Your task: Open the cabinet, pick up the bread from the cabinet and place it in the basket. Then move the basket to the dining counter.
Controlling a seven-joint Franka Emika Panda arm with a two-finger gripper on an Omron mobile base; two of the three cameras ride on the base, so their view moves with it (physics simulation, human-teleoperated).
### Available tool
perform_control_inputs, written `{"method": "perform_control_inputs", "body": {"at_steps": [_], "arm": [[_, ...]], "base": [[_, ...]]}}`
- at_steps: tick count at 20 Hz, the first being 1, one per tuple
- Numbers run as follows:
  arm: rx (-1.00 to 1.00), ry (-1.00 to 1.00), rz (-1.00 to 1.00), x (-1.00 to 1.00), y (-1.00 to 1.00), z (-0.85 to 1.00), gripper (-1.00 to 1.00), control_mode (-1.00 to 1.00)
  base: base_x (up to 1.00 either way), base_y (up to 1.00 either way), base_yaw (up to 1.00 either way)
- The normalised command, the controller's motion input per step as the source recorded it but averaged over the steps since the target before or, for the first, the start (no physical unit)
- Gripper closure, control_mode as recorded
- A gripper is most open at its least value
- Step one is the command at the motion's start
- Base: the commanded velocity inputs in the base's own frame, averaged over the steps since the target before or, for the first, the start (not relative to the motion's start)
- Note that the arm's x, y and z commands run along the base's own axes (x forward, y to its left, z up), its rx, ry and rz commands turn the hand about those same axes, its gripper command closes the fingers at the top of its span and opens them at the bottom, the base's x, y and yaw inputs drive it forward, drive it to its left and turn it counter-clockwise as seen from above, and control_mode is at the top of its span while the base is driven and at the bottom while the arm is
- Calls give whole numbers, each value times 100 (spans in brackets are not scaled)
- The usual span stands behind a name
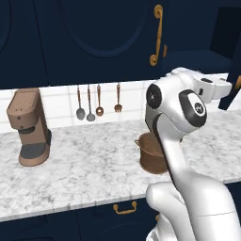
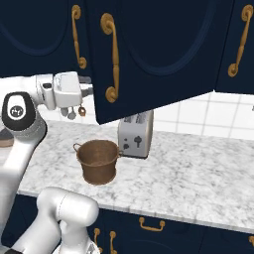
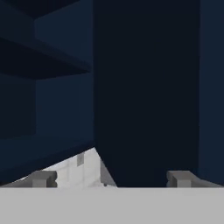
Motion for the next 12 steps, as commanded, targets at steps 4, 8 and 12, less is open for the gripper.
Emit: {"method": "perform_control_inputs", "body": {"at_steps": [4,8,12], "arm": [[0,0,-19,-1,-46,0,-100,-100],[0,0,-23,-17,-66,0,-100,-100],[1,0,-24,-41,-92,0,-100,-100]], "base": [[0,0,0],[0,0,0],[0,0,0]]}}
